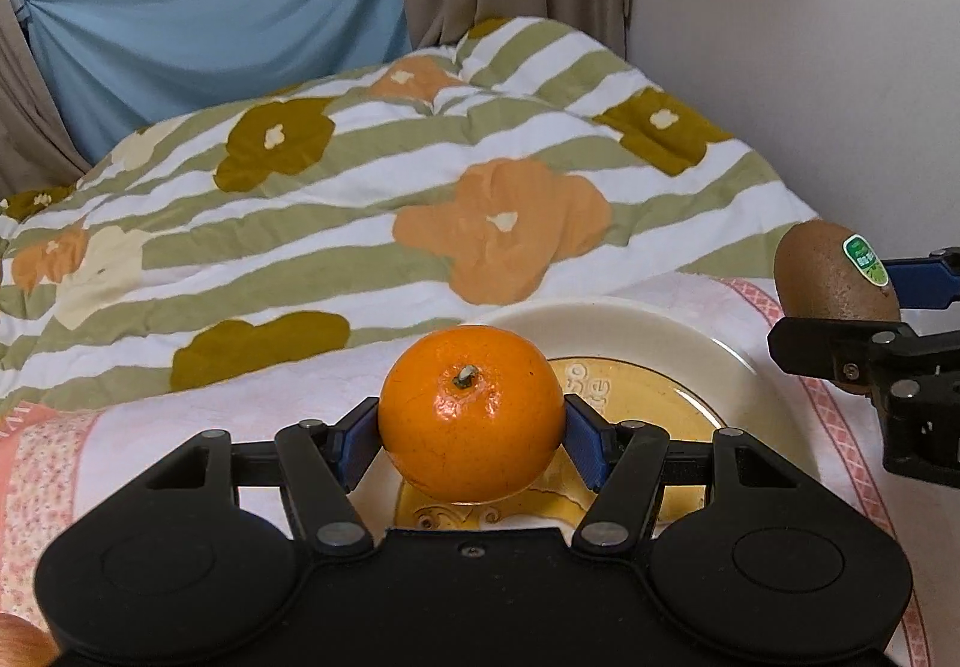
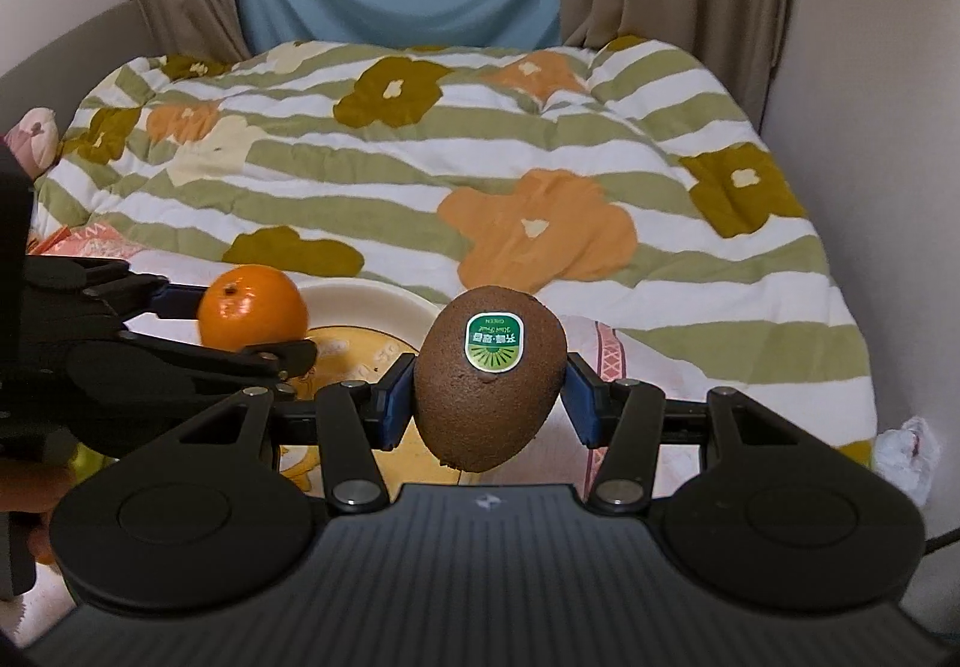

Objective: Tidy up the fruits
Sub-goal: 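Carry the orange into the duck bowl and open the left tool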

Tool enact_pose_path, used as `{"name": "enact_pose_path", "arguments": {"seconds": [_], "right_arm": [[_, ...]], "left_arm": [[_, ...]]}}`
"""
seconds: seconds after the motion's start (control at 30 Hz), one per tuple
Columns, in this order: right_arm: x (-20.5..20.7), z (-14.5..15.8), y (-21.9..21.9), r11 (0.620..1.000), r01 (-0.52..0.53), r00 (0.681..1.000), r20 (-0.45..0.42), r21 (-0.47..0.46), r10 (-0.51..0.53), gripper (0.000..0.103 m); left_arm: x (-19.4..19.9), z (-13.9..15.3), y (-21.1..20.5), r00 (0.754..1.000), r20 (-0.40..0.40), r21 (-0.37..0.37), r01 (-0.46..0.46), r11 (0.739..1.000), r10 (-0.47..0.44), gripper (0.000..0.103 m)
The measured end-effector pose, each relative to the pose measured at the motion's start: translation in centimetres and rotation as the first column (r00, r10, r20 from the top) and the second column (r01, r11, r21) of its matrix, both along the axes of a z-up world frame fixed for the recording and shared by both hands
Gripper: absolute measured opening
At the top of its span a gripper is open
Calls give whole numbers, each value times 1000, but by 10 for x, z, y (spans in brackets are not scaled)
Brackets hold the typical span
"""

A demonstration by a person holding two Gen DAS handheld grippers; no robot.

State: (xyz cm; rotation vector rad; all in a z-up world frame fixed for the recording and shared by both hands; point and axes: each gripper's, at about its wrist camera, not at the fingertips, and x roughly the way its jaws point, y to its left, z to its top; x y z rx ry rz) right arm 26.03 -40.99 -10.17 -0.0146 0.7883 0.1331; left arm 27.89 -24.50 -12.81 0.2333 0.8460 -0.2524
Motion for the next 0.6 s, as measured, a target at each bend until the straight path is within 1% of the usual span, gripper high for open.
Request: {"name": "enact_pose_path", "arguments": {"seconds": [0.13, 0.27, 0.3, 0.33, 0.4, 0.5, 0.6], "right_arm": [[8, -8, -5, 1000, -11, 1000, -18, 2, 11, 66], [13, -13, -8, 1000, -16, 1000, -26, 5, 16, 66], [13, -13, -8, 1000, -17, 999, -28, 5, 17, 66], [14, -13, -9, 1000, -19, 999, -30, 7, 19, 66], [13, -11, -10, 1000, -25, 999, -31, 12, 26, 66], [13, -9, -11, 999, -41, 999, -27, 16, 42, 66], [13, -9, -9, 997, -72, 997, -28, 21, 72, 66]], "left_arm": [[7, -10, -7, 1000, -31, 11, 3, 1000, -3, 68], [10, -14, -14, 999, -45, 29, 6, 1000, -5, 69], [8, -13, -16, 999, -36, 35, 10, 999, -8, 72], [6, -10, -17, 1000, -22, 44, 16, 999, -15, 82], [0, -3, -19, 999, 12, 67, 30, 997, -31, 94], [-7, 1, -15, 999, 3, 64, 39, 997, -39, 94], [-17, 3, -5, 1000, -5, 54, 13, 998, -13, 94]]}}
